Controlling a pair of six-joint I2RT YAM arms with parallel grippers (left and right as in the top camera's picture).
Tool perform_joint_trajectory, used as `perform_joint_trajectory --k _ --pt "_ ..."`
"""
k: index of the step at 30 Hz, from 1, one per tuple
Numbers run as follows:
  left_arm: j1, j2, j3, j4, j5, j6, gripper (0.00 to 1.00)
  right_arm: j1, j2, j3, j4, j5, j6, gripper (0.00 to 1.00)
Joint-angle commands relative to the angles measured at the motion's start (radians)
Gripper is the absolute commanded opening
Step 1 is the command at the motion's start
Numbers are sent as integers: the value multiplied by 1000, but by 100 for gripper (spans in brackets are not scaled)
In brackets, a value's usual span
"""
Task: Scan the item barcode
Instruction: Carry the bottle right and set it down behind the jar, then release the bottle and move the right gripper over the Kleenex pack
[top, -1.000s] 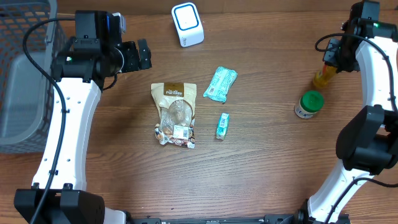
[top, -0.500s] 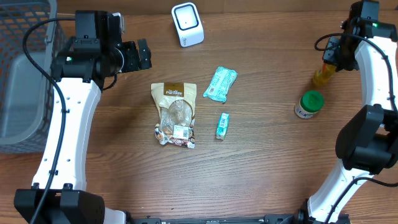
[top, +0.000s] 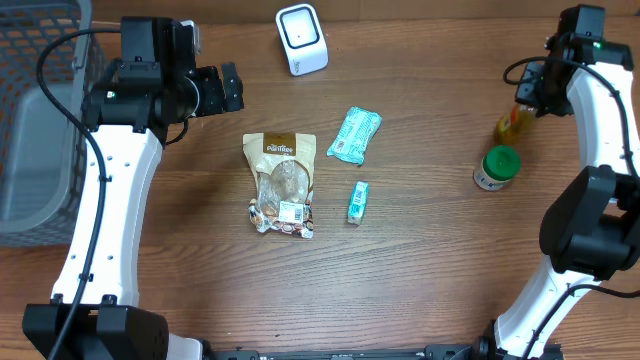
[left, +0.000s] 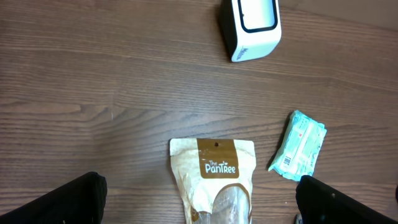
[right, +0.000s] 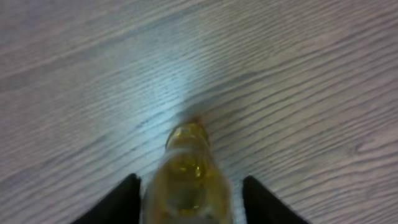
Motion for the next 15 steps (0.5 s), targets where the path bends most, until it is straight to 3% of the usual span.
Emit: perform_joint_trajectory --k 1,2,6,11,15 --pt "-4 0 13 2 -6 23 100 0 -1 -8 7 7 2 57" --pt "-4 0 13 2 -6 23 99 0 -1 -8 12 7 2 73" --pt "-4 0 13 2 -6 23 100 0 -6 50 -13 7 2 92" --pt "-4 0 13 2 -6 23 100 3 -51 222 -122 -14 60 100" --pt "-4 0 13 2 -6 23 100 7 -112 314 -219 -197 105 100"
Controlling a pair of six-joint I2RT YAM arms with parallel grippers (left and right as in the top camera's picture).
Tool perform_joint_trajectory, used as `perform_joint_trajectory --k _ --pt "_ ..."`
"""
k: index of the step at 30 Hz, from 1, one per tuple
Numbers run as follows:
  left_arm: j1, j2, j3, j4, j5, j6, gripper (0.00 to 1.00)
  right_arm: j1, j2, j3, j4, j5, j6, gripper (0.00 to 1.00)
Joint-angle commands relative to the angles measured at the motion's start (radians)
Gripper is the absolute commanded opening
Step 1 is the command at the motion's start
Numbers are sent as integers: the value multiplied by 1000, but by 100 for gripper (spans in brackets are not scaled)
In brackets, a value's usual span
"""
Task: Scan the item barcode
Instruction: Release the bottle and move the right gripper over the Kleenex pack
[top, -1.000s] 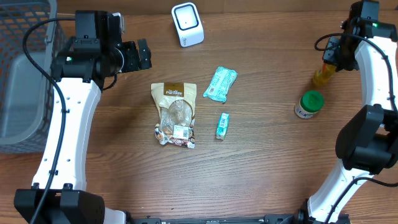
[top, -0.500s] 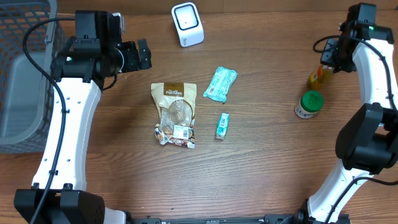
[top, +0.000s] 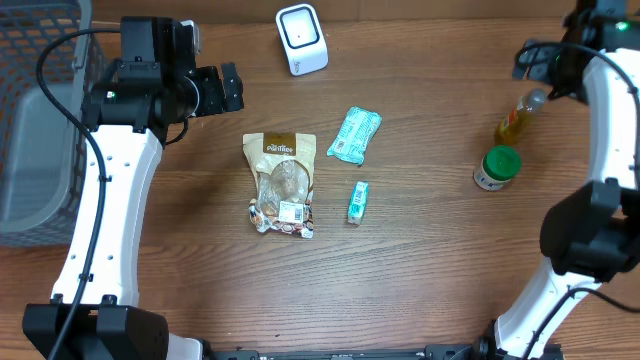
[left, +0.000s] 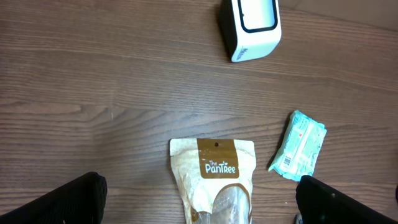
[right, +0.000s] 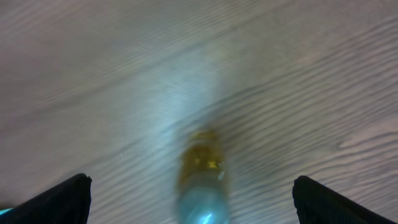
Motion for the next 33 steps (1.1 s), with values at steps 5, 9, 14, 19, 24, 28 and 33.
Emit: perform_joint_trajectory --k 5,9,14,19,24,28,33 --pt "-4 0 13 2 -6 23 99 24 -165 77 -156 -344 55 100" --pt "-4 0 13 2 -6 23 100 84 -169 73 -255 -355 55 100" --pt "-4 0 13 2 -6 23 100 208 -168 19 -319 -351 55 100" --pt "-4 0 13 2 -6 23 100 323 -168 -62 -316 -351 56 100" --pt "-4 0 13 2 -6 23 100 410 -168 -161 -283 -351 56 100" --pt "-4 0 12 2 -6 23 99 476 -168 -248 -229 -351 80 100" --pt "-4 0 13 2 -6 23 99 537 -166 -327 -178 -351 119 100"
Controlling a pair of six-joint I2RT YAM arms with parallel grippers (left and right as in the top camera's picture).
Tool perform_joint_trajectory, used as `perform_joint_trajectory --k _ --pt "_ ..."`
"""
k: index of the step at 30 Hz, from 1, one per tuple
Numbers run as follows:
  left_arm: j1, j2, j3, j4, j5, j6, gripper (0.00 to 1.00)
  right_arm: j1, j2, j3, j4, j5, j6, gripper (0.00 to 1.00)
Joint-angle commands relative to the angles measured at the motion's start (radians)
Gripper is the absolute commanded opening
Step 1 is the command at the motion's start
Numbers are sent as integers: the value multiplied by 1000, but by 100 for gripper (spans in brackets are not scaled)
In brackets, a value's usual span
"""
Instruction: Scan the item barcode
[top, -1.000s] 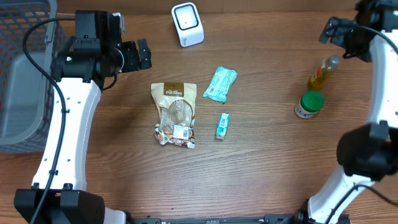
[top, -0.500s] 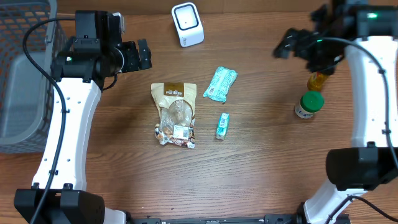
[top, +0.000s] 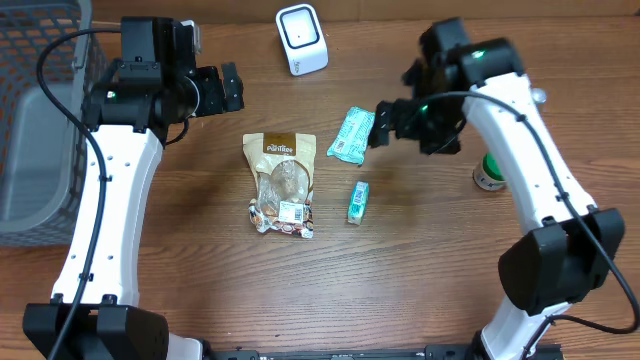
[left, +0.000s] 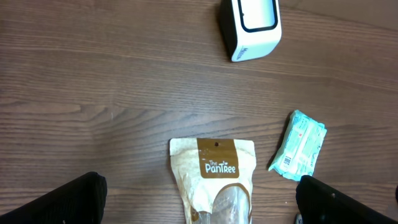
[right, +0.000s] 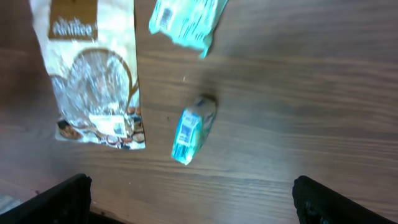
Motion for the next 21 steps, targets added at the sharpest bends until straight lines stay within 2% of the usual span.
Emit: perform_joint_trajectory --k 1,10,21 --pt "-4 0 13 2 -5 23 100 40 -2 -48 28 -5 51 100" --pt "-4 0 13 2 -5 23 100 119 -1 -121 69 -1 57 100" --pt "-4 0 13 2 -5 23 100 124 1 -123 121 22 101 100"
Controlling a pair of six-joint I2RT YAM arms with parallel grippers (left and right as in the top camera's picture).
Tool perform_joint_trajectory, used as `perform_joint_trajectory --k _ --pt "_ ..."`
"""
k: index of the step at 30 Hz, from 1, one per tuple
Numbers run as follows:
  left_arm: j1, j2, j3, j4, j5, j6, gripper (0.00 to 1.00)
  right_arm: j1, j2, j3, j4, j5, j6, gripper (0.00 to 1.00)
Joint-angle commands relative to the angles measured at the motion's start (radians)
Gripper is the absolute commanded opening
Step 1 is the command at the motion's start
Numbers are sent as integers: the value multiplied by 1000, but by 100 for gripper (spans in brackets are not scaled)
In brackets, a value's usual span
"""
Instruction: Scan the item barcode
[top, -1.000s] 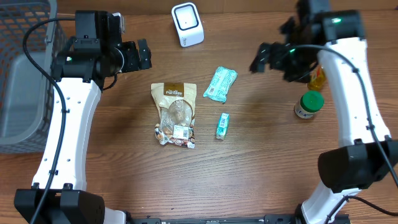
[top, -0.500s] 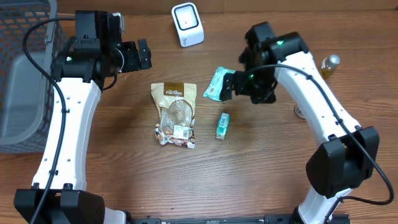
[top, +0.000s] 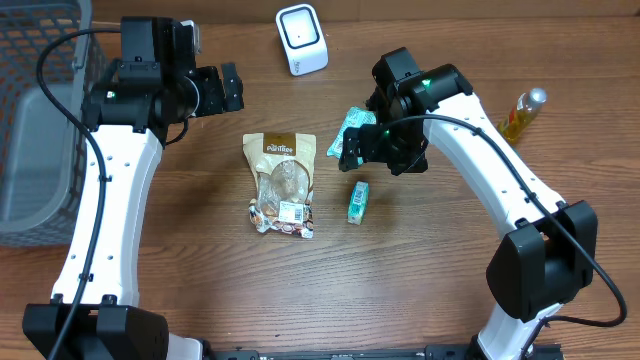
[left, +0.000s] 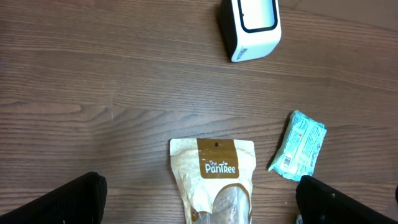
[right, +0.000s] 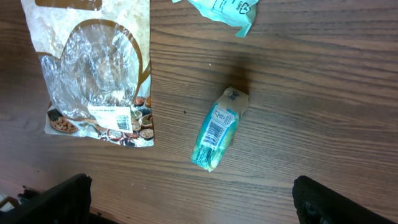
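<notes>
The white barcode scanner (top: 302, 38) (left: 250, 28) stands at the back of the table. A brown PanTree pouch (top: 281, 183) (right: 93, 68) lies flat in the middle. To its right are a larger teal packet (left: 298, 144) (top: 350, 125) and a small teal packet (top: 358, 201) (right: 217, 135) with its barcode facing up. My right gripper (top: 383, 150) (right: 193, 199) hangs open above the two teal packets and holds nothing. My left gripper (top: 220, 88) (left: 199, 199) is open and empty, high above the pouch's top edge.
A grey mesh basket (top: 40, 120) fills the far left. A yellow bottle (top: 524, 112) is at the far right. The right arm crosses the table's right half.
My right gripper has shifted a little left and toward the front, and the small teal packet now lies nearer the middle of its view. The left arm has not moved.
My right gripper first had its fingers around the yellow bottle at the far right. Then it was open and clear of the bottle, which stayed there. Later it hung open over the teal packets in the middle, where it is now. The left arm stayed still.
</notes>
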Motion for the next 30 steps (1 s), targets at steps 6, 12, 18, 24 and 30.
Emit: perform_joint_trajectory --k 6,12,18,24,30 --pt "-4 0 13 2 -5 23 100 0 1 -21 -8 11 25 100" --pt "-4 0 13 2 -5 23 100 0 1 -99 -13 63 25 100" --pt "-4 0 13 2 -5 23 100 0 1 -155 45 63 25 100" --pt "-4 0 13 2 -5 23 99 -5 -16 -139 53 63 21 99" --pt "-4 0 13 2 -5 23 100 -38 -187 -82 41 63 21 100"
